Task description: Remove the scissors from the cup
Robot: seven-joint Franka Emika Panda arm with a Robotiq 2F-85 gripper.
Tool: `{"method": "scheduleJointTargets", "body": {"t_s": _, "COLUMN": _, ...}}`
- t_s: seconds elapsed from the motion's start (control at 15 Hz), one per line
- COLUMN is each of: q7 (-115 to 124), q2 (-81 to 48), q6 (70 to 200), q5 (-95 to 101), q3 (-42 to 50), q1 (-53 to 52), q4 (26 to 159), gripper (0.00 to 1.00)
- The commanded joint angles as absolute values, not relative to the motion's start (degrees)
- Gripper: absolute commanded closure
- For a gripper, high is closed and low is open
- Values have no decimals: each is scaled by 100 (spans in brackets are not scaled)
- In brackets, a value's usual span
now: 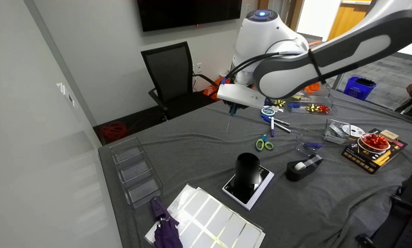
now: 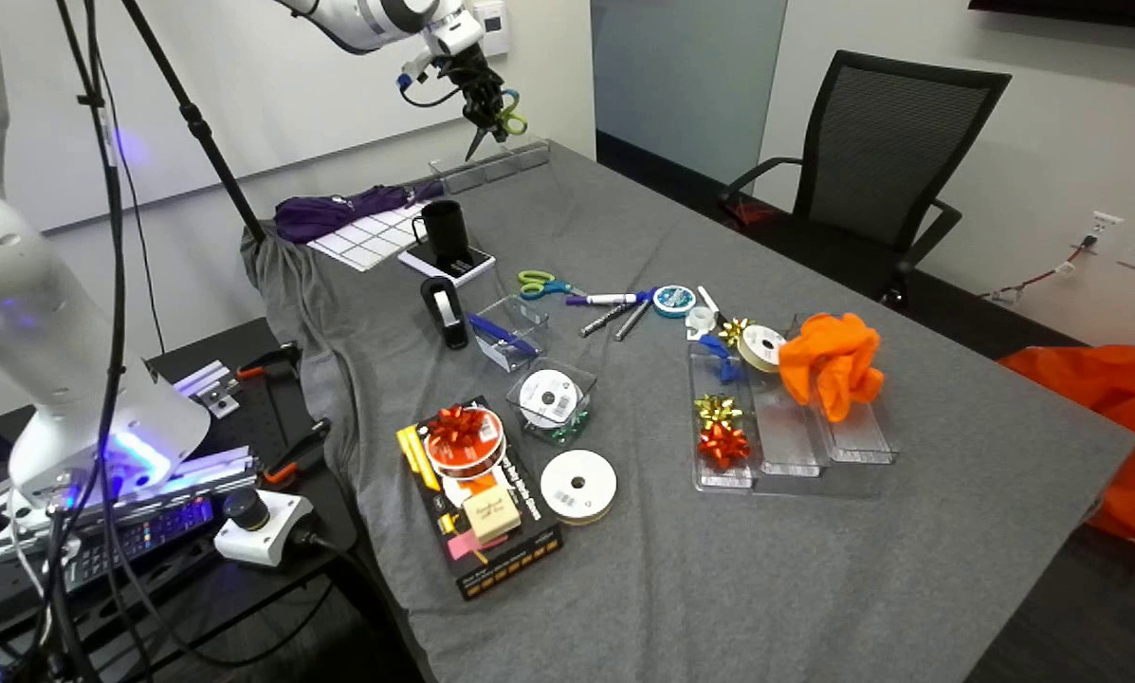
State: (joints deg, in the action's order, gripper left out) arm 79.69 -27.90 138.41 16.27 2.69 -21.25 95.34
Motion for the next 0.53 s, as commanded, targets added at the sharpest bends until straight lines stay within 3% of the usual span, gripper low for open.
{"method": "scheduleJointTargets", "body": {"t_s": 0.0, "q7": 9397, "q2": -3854, "q6": 13980, "q5": 2287, "q3": 787, "q1": -2481, "q4": 8591, "gripper": 97}}
{"method": "scheduleJointTargets", "body": {"t_s": 0.47, "q7": 11183, "q2": -5767, "q6": 12776, "q5": 2478, "q3": 1357, "q1": -2706, "q4": 6505, "gripper": 97}}
